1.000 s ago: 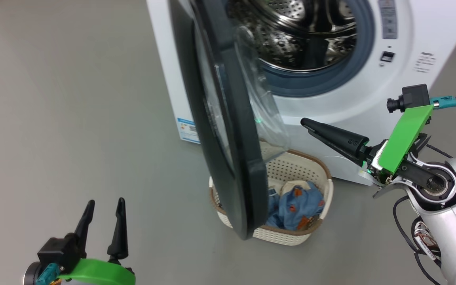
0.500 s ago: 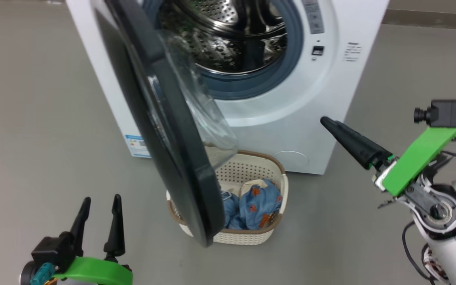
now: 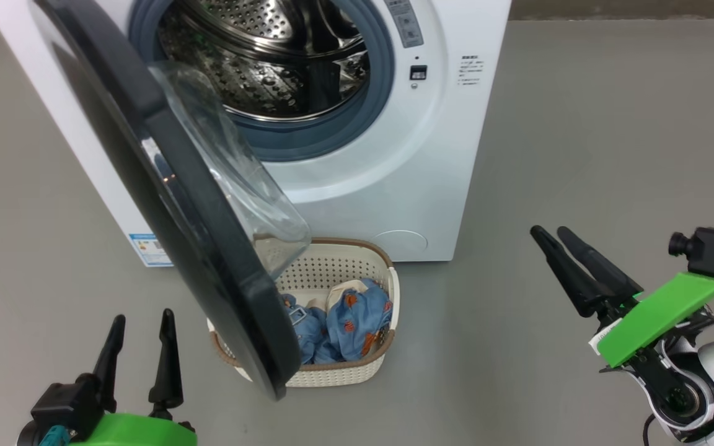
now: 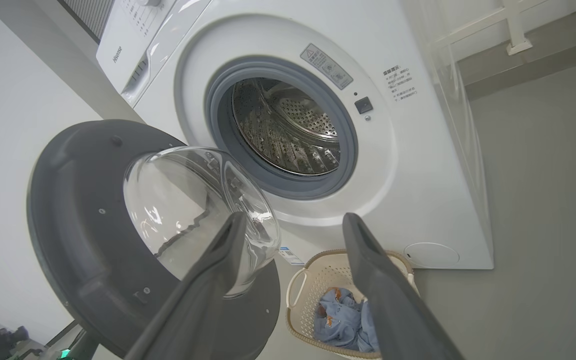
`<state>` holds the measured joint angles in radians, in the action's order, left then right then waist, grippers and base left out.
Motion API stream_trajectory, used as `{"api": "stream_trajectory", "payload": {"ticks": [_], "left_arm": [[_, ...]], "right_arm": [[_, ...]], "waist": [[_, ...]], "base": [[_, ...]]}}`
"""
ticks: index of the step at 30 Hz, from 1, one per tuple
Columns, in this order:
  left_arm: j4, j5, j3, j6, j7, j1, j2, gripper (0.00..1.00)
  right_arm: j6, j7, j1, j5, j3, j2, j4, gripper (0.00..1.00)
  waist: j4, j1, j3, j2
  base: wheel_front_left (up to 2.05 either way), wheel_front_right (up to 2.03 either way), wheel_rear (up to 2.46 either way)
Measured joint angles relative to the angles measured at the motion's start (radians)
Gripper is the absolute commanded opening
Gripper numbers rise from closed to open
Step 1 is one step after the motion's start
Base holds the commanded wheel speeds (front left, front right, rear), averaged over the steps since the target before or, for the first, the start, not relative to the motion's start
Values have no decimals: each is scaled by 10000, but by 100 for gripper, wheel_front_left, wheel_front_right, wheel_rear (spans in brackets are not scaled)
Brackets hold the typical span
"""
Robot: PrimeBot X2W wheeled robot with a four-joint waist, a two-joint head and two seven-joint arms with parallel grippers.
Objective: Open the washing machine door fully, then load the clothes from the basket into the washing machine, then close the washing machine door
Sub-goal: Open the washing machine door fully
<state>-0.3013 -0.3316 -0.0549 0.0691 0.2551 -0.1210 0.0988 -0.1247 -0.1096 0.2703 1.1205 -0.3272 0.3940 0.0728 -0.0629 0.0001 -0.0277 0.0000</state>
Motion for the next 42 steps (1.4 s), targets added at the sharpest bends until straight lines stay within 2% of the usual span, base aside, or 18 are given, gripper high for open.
{"api": "stream_trajectory", "payload": {"ticks": [11, 17, 25, 33, 42], "left_arm": [[146, -36, -61, -86, -12, 151, 19, 100], [148, -38, -134, -94, -15, 244, 25, 100], [150, -111, -222, -98, -86, 244, 79, 100], [176, -127, -288, -100, -88, 244, 109, 100], [176, -142, -408, -171, -90, 243, 127, 100]], "right_arm": [[0, 2393, -894, -1785, 48, 274, 763, 100], [-2, 3225, -1005, -3382, 81, 303, 1724, 100], [-4, 3582, -1029, -4560, 865, -180, 2462, 100], [-4, 3590, -1166, -5003, 1229, -514, 2510, 100], [-4, 3590, -1166, -5239, 1329, -543, 2470, 100]], "waist": [[306, -1, 163, 0], [293, -1, 265, 0], [270, -1, 317, 0], [245, 0, 316, 0], [181, 0, 308, 0]], "base": [[0, 0, 0], [0, 0, 0], [0, 0, 0], [0, 0, 0], [0, 0, 0]]}}
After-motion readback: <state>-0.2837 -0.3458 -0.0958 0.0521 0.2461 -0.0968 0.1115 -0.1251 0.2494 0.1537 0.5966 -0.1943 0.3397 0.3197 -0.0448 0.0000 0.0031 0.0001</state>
